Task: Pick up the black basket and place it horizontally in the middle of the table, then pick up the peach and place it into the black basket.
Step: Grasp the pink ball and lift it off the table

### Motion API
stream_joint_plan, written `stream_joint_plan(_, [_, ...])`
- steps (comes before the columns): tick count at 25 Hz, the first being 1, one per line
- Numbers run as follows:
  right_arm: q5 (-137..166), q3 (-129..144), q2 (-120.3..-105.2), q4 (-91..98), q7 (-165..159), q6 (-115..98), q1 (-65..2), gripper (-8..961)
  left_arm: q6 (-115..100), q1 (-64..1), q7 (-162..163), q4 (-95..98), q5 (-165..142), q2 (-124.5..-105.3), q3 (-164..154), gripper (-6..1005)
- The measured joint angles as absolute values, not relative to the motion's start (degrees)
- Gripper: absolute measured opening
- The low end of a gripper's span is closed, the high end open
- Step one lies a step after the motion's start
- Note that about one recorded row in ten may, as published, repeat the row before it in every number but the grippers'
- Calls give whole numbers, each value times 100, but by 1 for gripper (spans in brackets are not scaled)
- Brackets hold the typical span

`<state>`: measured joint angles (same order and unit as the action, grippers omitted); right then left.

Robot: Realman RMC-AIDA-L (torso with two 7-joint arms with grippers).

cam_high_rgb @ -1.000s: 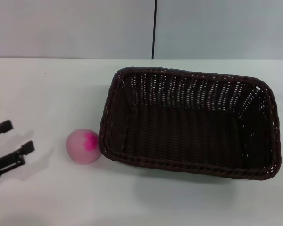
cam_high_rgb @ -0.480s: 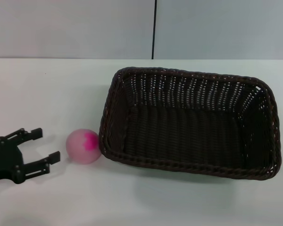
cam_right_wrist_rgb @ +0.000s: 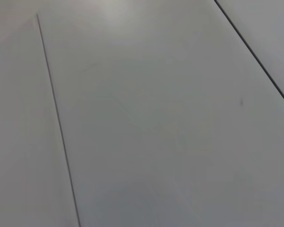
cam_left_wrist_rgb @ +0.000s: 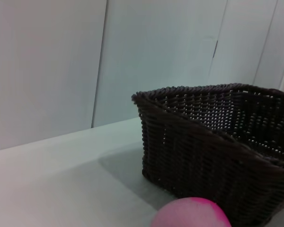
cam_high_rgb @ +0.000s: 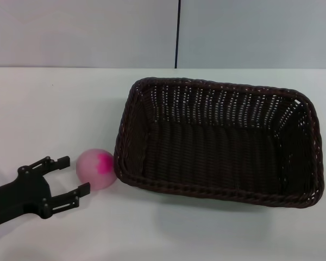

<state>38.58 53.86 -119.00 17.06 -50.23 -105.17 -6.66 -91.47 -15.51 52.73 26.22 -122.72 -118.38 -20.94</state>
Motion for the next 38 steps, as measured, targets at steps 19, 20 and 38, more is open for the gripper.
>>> stream_joint_plan(19, [3803,5098,-11902,1393,-5018,-10684,-620,702,-8677,-1672,4864,2141,-12098,-11840,-2050,644])
stream_joint_plan(20, [3802,5053,-11901,1378,-5018,-10685,-623,702,-8677,-1672,4864,2141,-12098,-11840,-2050,613])
stream_joint_plan(38, [3796,4860,-11900,1309,-5064,-10705,-661,702,-9325,-1391,4481,2254,-11088,-11779,-1280,208])
